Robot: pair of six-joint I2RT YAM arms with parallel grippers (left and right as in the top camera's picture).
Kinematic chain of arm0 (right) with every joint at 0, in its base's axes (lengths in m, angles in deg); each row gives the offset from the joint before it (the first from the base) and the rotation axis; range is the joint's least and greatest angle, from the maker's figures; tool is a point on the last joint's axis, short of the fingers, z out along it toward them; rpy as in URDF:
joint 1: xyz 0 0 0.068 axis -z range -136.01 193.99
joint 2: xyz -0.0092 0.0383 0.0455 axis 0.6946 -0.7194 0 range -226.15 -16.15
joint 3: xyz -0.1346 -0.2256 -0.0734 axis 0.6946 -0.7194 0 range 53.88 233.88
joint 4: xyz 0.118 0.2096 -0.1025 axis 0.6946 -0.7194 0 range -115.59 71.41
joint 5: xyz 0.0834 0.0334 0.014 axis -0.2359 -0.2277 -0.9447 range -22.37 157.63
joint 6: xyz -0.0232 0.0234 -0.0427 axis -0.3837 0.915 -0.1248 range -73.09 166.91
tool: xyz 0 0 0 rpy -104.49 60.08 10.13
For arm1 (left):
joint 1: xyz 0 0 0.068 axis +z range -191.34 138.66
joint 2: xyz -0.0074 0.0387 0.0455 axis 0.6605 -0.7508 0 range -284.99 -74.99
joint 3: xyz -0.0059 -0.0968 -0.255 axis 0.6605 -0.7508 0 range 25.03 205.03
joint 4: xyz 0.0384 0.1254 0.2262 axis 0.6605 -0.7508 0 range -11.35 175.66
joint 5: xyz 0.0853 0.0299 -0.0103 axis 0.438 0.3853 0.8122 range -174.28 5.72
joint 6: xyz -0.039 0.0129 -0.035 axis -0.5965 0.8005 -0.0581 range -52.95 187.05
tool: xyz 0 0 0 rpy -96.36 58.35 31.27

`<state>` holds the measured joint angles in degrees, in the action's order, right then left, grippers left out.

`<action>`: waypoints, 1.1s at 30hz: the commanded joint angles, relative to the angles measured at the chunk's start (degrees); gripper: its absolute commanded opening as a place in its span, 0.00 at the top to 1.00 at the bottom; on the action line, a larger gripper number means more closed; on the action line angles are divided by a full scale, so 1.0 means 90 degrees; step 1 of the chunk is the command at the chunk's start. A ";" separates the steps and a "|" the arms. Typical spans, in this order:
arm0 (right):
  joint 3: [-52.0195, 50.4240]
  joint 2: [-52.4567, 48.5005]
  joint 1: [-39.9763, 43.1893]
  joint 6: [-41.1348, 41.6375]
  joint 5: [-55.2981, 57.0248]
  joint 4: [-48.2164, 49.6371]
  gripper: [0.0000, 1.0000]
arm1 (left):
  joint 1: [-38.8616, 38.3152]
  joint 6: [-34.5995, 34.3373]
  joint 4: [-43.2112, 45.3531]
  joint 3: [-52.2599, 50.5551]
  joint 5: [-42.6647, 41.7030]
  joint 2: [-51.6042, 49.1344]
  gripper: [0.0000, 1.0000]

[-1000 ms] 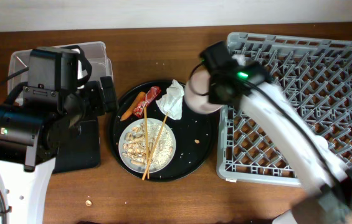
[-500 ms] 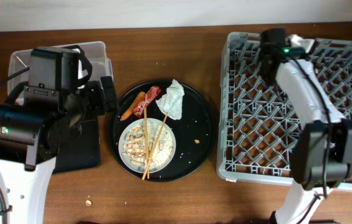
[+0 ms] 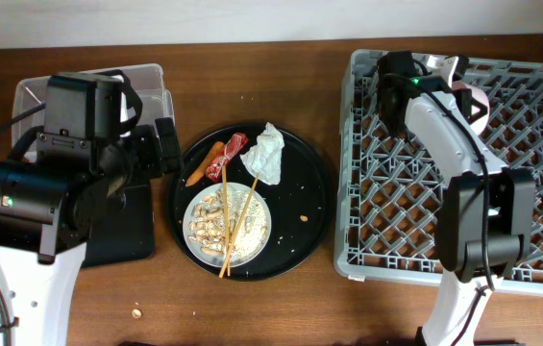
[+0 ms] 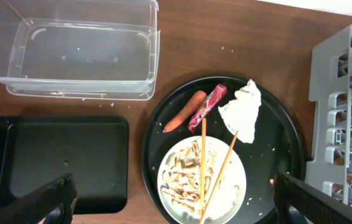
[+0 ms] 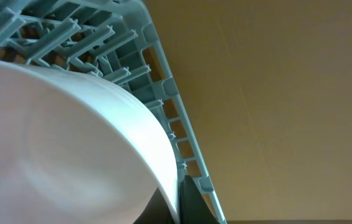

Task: Sort waste into correct bins and load items into the dishwasher rack
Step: 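Carry the pink bowl to the rack and release it upside down, then grasp the wooden chopsticks from the white plate with the right gripper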

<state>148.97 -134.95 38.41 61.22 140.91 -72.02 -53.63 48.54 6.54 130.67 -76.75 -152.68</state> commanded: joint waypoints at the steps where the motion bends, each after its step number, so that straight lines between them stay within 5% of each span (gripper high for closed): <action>1: 0.0092 -0.0141 -0.0362 -0.0063 -0.0342 0.0036 0.96 | 0.0029 -0.0090 0.0012 -0.0007 0.0000 0.0017 0.01; 4: 0.0090 -0.0146 -0.0923 -0.0058 -0.0925 -0.0364 0.88 | 0.0029 -0.0090 0.0012 -0.0007 0.0000 0.0017 0.01; 5: 0.0092 -0.0143 -0.1141 -0.0039 -0.0933 -0.0622 0.78 | 0.0029 -0.0090 0.0012 -0.0005 0.0000 0.0017 0.01; 6: 0.0095 -0.0114 -0.1253 -0.0039 -0.1022 -0.0884 0.51 | 0.0029 -0.0090 0.0012 -0.0007 0.0000 0.0017 0.01; 7: 0.0168 -0.0034 -0.1304 -0.0036 -0.1608 -0.1236 0.38 | 0.0029 -0.0087 0.0012 -0.0007 0.0000 0.0017 0.01; 9: 0.0697 0.0148 -0.1333 0.0396 -0.3711 -0.2157 0.34 | 0.0029 -0.0090 0.0012 -0.0007 0.0000 0.0017 0.01; 13: 0.2414 0.0877 -0.1571 -0.0182 -0.8514 -0.3045 0.36 | 0.0029 -0.0090 0.0012 -0.0007 0.0000 0.0017 0.01; 15: 0.2305 0.0891 -0.2074 -0.0542 -0.9874 -0.3055 0.52 | 0.0029 -0.0090 0.0012 -0.0007 0.0000 0.0017 0.01; 17: 0.1756 0.0823 -0.2788 -0.0406 -0.9911 -0.2878 0.54 | 0.0029 -0.0090 0.0012 -0.0007 0.0000 0.0017 0.01; 19: 0.0500 0.0792 -0.3757 0.1098 -0.9906 -0.1569 0.55 | 0.0029 -0.0090 0.0012 -0.0007 0.0000 0.0017 0.01; 24: -0.1758 0.0746 -0.4333 0.2409 -0.9870 0.1698 0.53 | 0.0029 -0.0090 0.0012 -0.0007 0.0000 0.0017 0.01; 31: -0.1758 0.0301 -0.4335 0.2970 -0.9401 0.1972 0.61 | 0.0029 -0.0090 0.0012 -0.0007 0.0000 0.0017 0.01; 33: -0.1753 0.0231 -0.4330 0.2965 -0.9406 0.1989 0.88 | 0.0029 -0.0090 0.0010 -0.0005 0.0000 0.0017 0.01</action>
<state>133.47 -131.81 -0.67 87.03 55.14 -54.27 -53.63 48.54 6.54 130.56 -76.75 -152.68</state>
